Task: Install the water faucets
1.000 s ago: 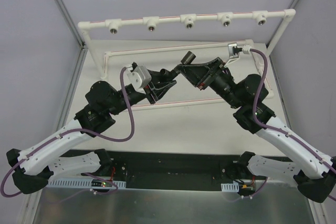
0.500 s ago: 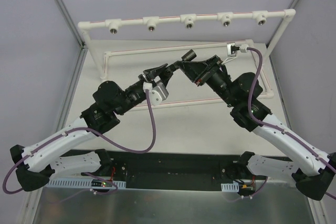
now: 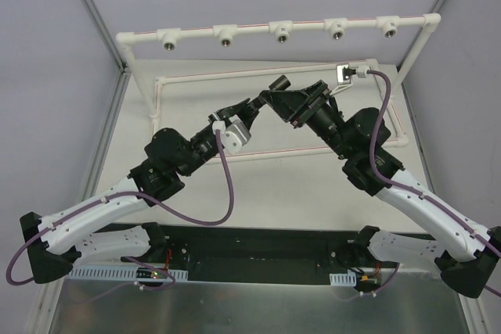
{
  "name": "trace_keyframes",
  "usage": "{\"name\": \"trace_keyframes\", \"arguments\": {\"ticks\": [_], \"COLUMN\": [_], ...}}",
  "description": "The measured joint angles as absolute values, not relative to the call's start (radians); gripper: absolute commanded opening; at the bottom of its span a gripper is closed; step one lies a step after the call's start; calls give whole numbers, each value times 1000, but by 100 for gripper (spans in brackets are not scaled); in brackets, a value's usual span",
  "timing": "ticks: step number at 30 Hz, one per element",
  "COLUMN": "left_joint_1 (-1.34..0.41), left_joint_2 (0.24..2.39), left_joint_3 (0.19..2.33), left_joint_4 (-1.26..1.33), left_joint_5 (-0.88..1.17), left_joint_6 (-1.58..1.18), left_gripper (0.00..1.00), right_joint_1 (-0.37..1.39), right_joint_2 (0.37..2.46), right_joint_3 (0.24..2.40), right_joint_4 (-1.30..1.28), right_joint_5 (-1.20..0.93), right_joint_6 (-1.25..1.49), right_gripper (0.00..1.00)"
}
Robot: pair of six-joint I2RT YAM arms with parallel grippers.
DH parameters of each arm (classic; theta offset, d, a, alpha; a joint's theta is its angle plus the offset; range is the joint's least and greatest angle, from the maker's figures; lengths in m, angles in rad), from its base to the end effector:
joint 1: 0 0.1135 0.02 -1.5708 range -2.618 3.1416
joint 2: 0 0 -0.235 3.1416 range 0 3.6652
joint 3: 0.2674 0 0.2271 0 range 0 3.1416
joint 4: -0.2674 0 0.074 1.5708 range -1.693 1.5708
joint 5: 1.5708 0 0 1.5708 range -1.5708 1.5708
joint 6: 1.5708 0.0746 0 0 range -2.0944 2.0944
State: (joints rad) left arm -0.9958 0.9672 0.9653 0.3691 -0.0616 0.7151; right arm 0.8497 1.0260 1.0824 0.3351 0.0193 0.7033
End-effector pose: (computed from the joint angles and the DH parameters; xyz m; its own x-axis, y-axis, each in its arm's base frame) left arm 0.1367 -0.2025 0.4199 0.6761 0.1601 -0.7192 0.4808 0.6438 0.5953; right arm 0.1667 0.1875 0.4434 -0.2859 0.6542 -0.7002 -0.7267 0.3283 0.6034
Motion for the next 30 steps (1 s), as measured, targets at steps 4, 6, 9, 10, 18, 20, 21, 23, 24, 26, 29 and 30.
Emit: {"name": "trace_keyframes", "arguments": {"ticks": [4, 6, 9, 10, 18, 20, 21, 23, 24, 26, 29, 30], "left_joint_1": [-996, -996, -1002, -1002, -1002, -1002, -1002, -1002, -1002, -1002, -1002, -1002], "left_joint_2": [939, 925, 900, 892, 856, 857, 857, 857, 857, 857, 857, 857], "left_joint_3": [934, 925, 899, 889, 780, 766, 761, 755, 755, 755, 755, 755], "left_joint_4": [419, 445, 501, 516, 690, 722, 737, 771, 784, 813, 848, 855], "left_joint_5": [-67, -82, -124, -135, -189, -189, -188, -188, -187, -184, -161, -149], "left_joint_6": [479, 339, 120, 64, -377, -447, -476, -537, -554, -594, -646, -661], "left_gripper": [0, 0, 0, 0, 0, 0, 0, 0, 0, 0, 0, 0], "right_joint_1": [850, 850, 852, 853, 855, 855, 855, 855, 855, 855, 855, 855], "right_joint_2": [1021, 1015, 1004, 999, 959, 959, 960, 960, 960, 960, 962, 964], "right_joint_3": [1082, 1082, 1081, 1080, 1076, 1076, 1076, 1076, 1076, 1076, 1076, 1076], "right_joint_4": [363, 378, 399, 410, 459, 461, 461, 461, 461, 460, 460, 460], "right_joint_5": [-45, -74, -106, -115, -173, -184, -189, -199, -202, -209, -218, -222], "right_joint_6": [687, 679, 670, 667, 637, 635, 635, 635, 635, 635, 635, 635], "right_gripper": [70, 70, 70, 70, 70, 70, 70, 70, 70, 70, 69, 69]}}
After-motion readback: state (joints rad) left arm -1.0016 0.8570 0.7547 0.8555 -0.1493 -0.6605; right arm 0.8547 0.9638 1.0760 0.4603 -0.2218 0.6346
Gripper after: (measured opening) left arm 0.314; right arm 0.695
